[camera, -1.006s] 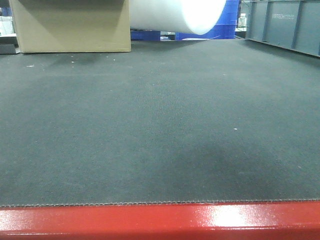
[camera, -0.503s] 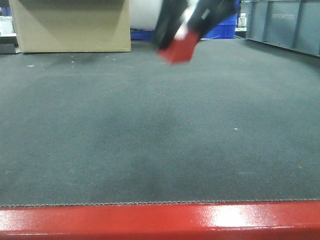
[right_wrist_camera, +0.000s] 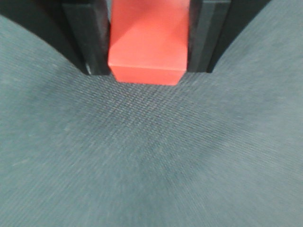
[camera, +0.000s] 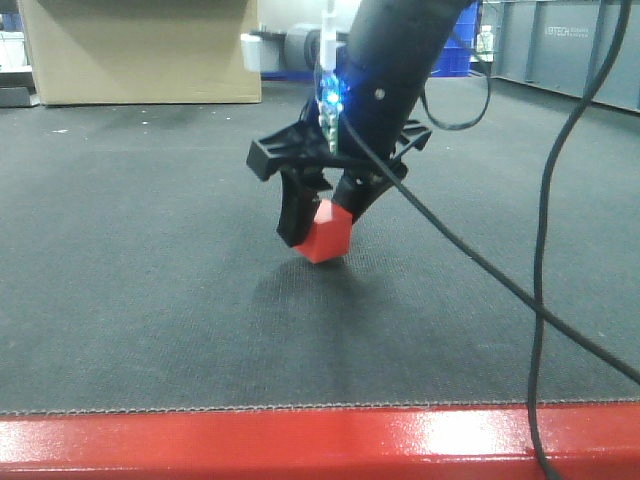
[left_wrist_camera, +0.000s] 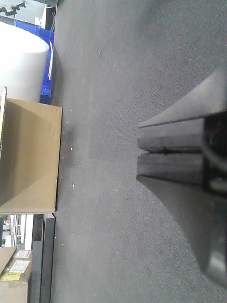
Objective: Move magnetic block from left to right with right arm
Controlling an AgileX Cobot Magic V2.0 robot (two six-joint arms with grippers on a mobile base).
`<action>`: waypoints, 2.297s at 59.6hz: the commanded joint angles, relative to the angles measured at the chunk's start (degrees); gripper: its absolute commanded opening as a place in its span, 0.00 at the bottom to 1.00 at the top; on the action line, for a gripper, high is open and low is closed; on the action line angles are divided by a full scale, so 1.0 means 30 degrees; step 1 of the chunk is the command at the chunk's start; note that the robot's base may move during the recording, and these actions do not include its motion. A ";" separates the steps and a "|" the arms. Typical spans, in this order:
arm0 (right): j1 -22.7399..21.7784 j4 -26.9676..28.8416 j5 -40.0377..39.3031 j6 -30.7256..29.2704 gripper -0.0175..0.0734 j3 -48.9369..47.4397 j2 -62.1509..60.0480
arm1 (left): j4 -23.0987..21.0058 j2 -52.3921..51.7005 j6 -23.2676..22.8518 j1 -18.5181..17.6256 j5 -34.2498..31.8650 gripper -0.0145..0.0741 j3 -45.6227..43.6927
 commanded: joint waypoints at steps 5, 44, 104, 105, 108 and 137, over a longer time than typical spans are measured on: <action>0.0011 0.0026 -0.0835 -0.0181 0.56 -0.0726 -0.0961 | 0.0000 -0.0199 -0.0127 0.0030 -0.1755 0.03 0.0161; -0.0047 0.0004 0.0669 0.0391 0.65 -0.1134 -0.5610 | 0.0000 -0.0199 -0.0127 0.0030 -0.1755 0.03 0.0161; -0.0047 0.2582 -0.6618 0.0469 0.26 1.7133 -2.8517 | 0.0000 -0.0199 -0.0127 0.0030 -0.1755 0.03 0.0161; -0.0047 0.2582 -0.6618 0.0469 0.26 1.7158 -2.8740 | 0.0000 -0.0199 -0.0127 0.0030 -0.1755 0.03 0.0161; -0.0047 0.2563 -0.6729 0.0469 0.26 1.7158 -2.9391 | 0.0000 -0.0199 -0.0127 0.0030 -0.1755 0.03 0.0161; -0.0047 0.2563 -0.6904 0.0469 0.26 1.7158 -3.0513 | 0.0000 -0.0199 -0.0127 0.0030 -0.1755 0.03 0.0161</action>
